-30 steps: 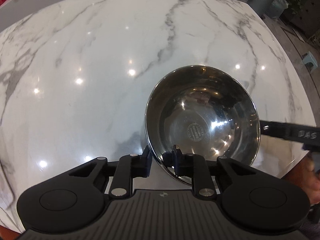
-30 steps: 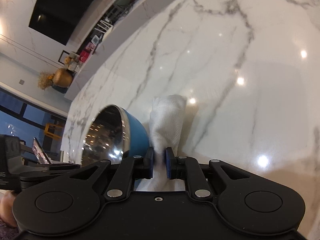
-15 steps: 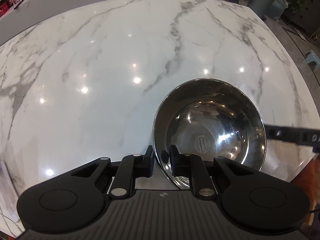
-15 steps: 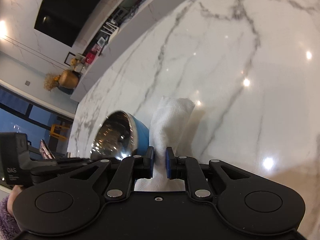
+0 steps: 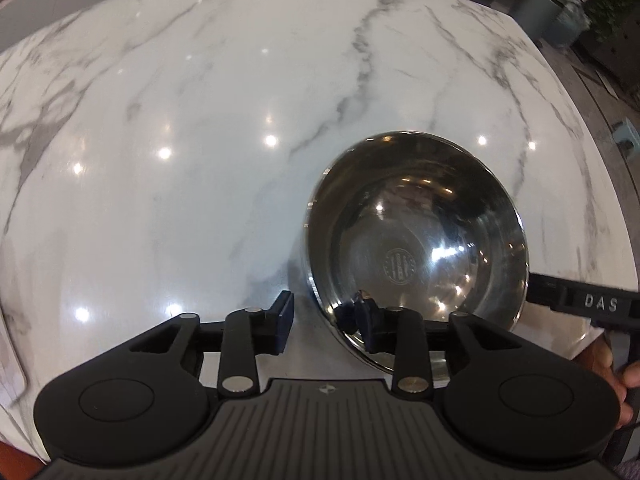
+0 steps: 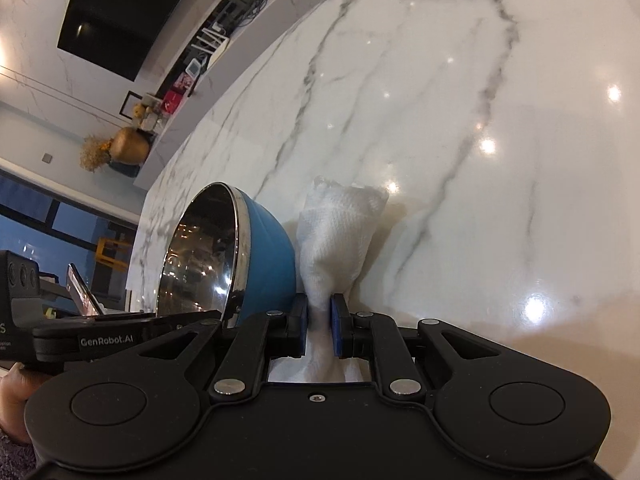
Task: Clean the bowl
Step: 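Continue rubbing the blue exterior with the cloth while the left gripper holds the rim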
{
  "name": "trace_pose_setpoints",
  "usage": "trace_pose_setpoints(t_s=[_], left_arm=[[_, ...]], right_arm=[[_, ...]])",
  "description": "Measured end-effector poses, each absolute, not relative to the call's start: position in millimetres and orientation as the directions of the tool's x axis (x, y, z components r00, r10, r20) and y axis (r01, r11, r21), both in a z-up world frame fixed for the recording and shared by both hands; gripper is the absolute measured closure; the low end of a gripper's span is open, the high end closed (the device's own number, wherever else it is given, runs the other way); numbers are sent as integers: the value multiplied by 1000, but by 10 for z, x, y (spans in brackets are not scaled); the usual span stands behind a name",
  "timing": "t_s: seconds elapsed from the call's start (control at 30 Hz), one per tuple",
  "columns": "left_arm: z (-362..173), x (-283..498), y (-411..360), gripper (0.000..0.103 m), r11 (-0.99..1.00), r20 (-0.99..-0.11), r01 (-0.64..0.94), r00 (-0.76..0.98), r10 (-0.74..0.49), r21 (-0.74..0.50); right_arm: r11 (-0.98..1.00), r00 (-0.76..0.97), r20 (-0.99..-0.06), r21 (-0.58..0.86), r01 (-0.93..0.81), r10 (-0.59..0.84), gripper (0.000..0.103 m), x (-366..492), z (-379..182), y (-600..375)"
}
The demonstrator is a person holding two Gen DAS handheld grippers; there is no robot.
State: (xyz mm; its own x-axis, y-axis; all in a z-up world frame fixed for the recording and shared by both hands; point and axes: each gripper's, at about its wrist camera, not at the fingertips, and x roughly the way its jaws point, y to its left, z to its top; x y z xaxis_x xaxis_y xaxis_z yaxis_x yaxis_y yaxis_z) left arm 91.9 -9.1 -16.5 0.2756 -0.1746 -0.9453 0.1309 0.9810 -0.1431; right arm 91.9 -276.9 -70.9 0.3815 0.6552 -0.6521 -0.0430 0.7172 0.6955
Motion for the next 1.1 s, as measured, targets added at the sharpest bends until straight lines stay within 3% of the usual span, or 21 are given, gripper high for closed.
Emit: trace_pose_setpoints(t_s=[0.53,1.1], left_arm=[[-119,1025,-133,87,976,-937,210,323,-130,-63],[-130,1015,-122,86,975,-935,206,325,-144,-79]], right_arm=[[676,460,-571,731,-93,680,91,949,-327,-3026],[719,408,-643,693,-47,647,91,972,-652,-2812]])
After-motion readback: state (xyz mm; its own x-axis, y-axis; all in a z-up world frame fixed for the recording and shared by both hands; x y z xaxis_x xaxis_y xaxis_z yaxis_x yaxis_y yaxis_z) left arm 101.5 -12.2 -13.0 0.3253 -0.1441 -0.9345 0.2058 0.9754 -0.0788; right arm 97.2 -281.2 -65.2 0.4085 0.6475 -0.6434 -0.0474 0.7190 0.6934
